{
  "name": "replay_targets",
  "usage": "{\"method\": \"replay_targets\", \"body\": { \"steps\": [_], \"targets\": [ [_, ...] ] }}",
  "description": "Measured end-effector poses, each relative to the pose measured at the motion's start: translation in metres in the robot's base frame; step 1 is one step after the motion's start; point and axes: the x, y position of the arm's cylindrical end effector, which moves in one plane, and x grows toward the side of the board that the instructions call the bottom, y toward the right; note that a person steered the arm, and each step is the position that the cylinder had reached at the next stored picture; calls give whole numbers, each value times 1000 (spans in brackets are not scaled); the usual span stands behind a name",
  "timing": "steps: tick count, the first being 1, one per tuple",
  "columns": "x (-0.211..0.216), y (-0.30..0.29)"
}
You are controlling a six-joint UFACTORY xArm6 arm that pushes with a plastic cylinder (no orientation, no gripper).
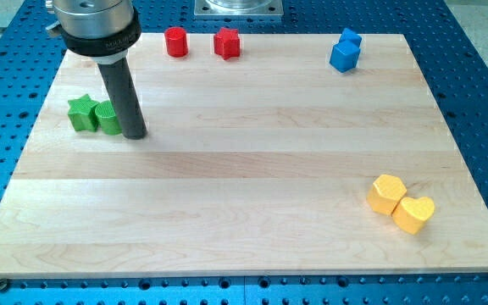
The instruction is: Move the hexagon to the top left of the board
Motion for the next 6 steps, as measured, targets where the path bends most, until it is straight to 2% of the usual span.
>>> {"method": "replay_targets", "body": {
  "steps": [4, 6],
  "targets": [
    [7, -6],
    [33, 4]
  ]
}}
